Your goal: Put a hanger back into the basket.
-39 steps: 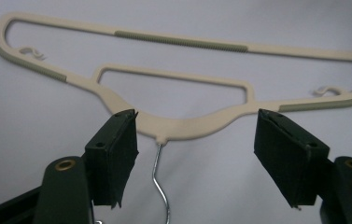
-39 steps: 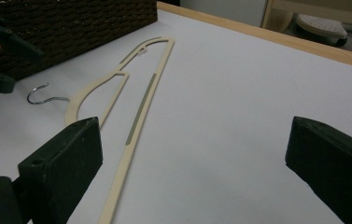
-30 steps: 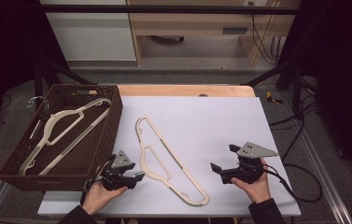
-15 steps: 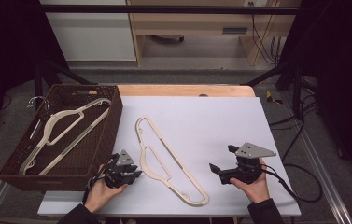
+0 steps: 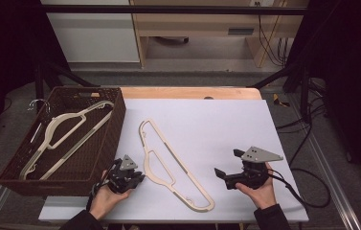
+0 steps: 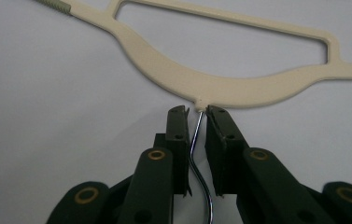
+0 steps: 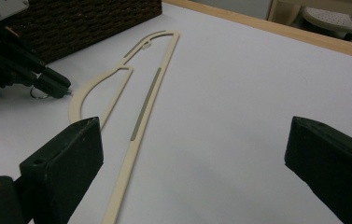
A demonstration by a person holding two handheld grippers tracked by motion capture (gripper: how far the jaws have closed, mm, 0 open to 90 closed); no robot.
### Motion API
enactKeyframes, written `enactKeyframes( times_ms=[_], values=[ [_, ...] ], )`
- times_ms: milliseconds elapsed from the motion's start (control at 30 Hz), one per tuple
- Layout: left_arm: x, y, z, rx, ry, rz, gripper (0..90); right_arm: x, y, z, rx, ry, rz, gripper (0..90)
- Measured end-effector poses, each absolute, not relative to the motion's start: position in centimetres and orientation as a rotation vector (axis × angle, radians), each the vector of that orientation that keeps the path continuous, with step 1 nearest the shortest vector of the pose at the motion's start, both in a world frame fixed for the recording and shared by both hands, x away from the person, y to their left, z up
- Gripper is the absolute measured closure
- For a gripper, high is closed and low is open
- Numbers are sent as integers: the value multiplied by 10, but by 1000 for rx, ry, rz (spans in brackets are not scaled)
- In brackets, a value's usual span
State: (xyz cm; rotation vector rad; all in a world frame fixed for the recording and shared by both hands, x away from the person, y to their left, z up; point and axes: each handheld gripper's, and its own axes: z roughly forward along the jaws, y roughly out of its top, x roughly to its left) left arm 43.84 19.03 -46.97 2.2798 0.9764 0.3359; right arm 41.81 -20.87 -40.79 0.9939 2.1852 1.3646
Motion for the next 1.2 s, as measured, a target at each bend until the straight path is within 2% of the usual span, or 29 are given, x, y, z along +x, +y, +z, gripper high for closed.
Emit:
enactKeyframes(
  times_ms=[100, 167, 733, 1000, 1200],
  values=[
    [438, 189, -469, 2284, 979, 344, 818, 418, -208, -408, 992, 2190, 1365, 45],
    [437, 187, -469, 2296, 973, 353, 864, 418, -206, -408, 988, 2195, 1364, 45],
    [433, 184, -463, 2307, 921, 353, 885, 416, -196, -409, 956, 2234, 1362, 48],
    [429, 185, -447, 2279, 913, 351, 887, 411, -172, -413, 905, 2302, 1384, 79],
    [429, 182, -443, 2270, 929, 345, 887, 407, -136, -430, 855, 2415, 1344, 130]
  ],
)
